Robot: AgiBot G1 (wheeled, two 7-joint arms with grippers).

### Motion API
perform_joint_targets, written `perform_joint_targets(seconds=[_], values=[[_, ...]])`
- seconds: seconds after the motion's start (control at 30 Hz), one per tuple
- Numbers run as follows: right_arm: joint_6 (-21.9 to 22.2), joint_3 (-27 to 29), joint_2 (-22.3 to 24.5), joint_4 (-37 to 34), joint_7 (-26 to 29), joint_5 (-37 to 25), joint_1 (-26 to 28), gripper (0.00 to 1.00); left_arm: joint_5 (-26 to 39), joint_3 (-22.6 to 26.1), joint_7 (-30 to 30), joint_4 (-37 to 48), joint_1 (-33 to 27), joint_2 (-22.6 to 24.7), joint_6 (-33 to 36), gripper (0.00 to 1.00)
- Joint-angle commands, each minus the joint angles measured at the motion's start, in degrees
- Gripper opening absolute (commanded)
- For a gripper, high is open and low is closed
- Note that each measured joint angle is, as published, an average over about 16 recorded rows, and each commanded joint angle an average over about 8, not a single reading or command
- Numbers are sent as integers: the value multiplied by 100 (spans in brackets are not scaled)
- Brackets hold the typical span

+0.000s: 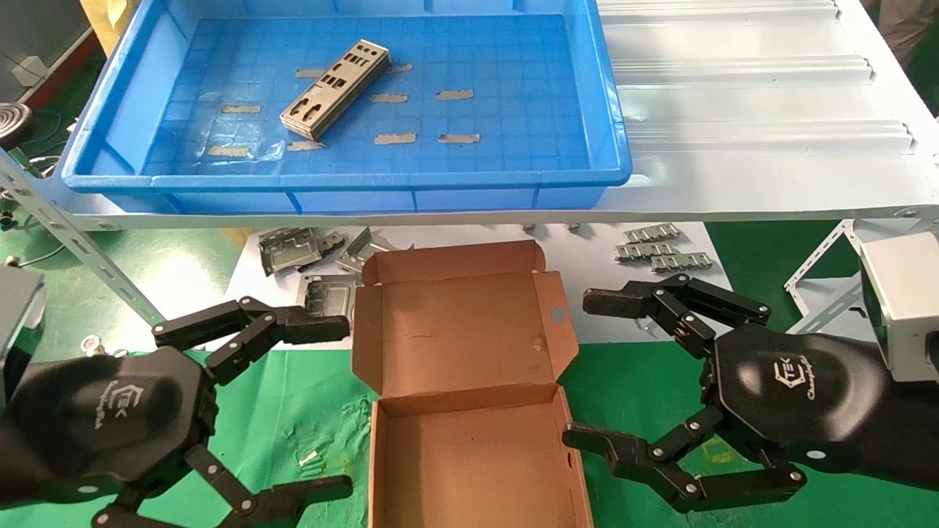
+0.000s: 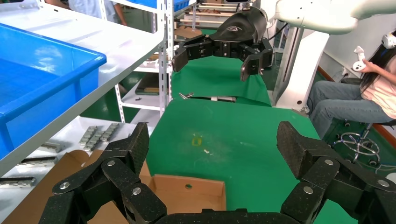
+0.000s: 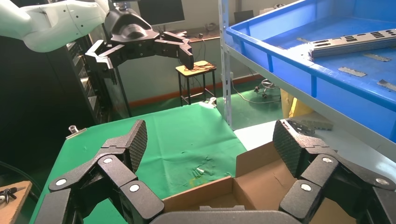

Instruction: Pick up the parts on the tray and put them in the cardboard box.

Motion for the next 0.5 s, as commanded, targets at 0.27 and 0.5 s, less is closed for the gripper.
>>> perform_joint_targets(seconds=[0.27,0.5], values=[[0,0,0,0,0,0,0,100,0,0,0,0,0,0,0,100],[0,0,0,0,0,0,0,75,0,0,0,0,0,0,0,100]])
